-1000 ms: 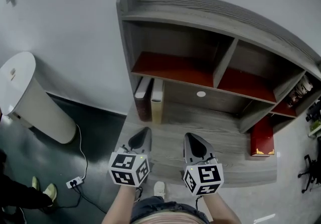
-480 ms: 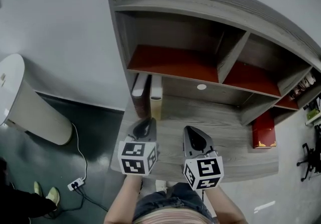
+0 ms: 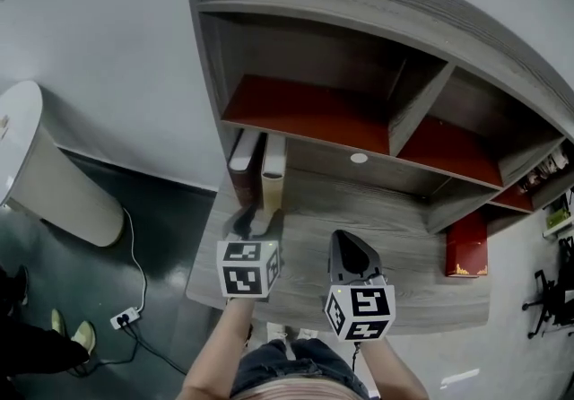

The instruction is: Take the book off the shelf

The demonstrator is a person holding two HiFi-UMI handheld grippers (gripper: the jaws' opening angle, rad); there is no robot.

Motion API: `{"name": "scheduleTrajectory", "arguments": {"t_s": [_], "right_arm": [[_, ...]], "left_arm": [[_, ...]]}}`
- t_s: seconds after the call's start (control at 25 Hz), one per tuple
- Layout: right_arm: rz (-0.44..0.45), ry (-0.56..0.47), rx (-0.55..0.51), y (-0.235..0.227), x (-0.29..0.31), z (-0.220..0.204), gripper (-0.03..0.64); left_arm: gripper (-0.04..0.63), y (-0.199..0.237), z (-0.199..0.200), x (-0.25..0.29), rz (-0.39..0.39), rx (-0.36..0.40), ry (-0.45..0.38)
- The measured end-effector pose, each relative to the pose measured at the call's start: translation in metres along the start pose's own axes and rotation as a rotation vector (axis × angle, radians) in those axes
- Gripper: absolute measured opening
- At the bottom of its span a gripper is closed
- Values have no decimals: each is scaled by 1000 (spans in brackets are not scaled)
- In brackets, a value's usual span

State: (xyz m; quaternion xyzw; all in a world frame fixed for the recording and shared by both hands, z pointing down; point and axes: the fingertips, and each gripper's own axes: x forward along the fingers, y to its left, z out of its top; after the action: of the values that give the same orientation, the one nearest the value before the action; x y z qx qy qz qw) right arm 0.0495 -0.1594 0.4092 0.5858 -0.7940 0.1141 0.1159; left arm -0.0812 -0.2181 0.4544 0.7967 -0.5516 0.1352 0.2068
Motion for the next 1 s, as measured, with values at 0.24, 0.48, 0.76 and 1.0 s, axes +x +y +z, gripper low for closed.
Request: {"name": "scheduleTrajectory", "arguments": {"t_s": [0.24,0.48,0.76,1.0], "right_arm": [[18,50,13,-11,11,-14,8],[43,111,16,-11,23,-38,8],[55,166,19,-13,34,-60,8],[54,213,45,-15,37,-82,8]], "left_arm": [[242,10,-12,26,60,-18,43],[244,16,-17,47,69,-36,64],[247,23,-30,69,95,-67,73],[255,27,-32,87,100,-57,89]]}}
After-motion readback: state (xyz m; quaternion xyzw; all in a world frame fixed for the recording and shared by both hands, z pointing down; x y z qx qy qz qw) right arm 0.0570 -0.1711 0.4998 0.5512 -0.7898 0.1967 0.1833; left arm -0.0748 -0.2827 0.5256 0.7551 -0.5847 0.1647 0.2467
